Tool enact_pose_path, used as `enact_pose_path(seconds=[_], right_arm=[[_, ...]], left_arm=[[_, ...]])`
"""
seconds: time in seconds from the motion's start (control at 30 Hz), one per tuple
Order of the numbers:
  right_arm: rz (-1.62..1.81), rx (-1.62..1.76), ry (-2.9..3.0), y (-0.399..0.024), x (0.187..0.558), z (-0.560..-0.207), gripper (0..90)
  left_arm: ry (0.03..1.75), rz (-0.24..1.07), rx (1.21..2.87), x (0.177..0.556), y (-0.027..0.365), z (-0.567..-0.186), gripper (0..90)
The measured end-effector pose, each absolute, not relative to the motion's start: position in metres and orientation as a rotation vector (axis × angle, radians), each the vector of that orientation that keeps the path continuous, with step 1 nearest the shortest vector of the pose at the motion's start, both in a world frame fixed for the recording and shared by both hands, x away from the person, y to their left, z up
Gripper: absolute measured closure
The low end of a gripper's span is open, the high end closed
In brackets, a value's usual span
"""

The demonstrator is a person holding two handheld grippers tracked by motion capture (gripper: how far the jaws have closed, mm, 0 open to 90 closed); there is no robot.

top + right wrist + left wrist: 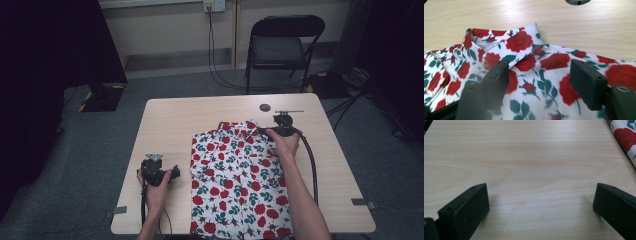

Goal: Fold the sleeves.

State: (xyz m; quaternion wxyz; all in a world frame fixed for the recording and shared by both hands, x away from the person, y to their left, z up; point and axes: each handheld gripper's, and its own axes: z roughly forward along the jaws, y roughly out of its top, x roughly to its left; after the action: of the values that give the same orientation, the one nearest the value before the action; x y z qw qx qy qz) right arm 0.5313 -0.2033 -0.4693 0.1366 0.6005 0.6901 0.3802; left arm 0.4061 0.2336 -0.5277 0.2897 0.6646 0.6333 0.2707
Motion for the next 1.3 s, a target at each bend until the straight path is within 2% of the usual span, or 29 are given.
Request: enact_pose_path(seconds=[0.43, 0.67, 0.8, 1.13, 1.3], right_arm=[[1.142, 1.694, 2.038, -0.237, 0.489, -0.473, 52.4], [1.151, 1.692, 1.979, -0.253, 0.472, -0.480, 68.0], [1.138, 1.682, 1.935, -0.261, 0.462, -0.481, 73.8], [1.011, 1.640, 1.952, -0.258, 0.443, -0.493, 76.3], [0.993, 1.620, 1.971, -0.252, 0.439, -0.499, 73.0]], left_arm=[[1.690, 0.722, 1.773, 0.406, 0.234, -0.528, 0.0], [1.690, 0.722, 1.773, 0.406, 0.234, -0.528, 0.0], [1.690, 0.722, 1.773, 0.406, 0.234, -0.528, 0.0], [1.690, 0.723, 1.773, 0.406, 0.234, -0.528, 0.0], [1.690, 0.723, 1.773, 0.406, 0.234, -0.528, 0.0]])
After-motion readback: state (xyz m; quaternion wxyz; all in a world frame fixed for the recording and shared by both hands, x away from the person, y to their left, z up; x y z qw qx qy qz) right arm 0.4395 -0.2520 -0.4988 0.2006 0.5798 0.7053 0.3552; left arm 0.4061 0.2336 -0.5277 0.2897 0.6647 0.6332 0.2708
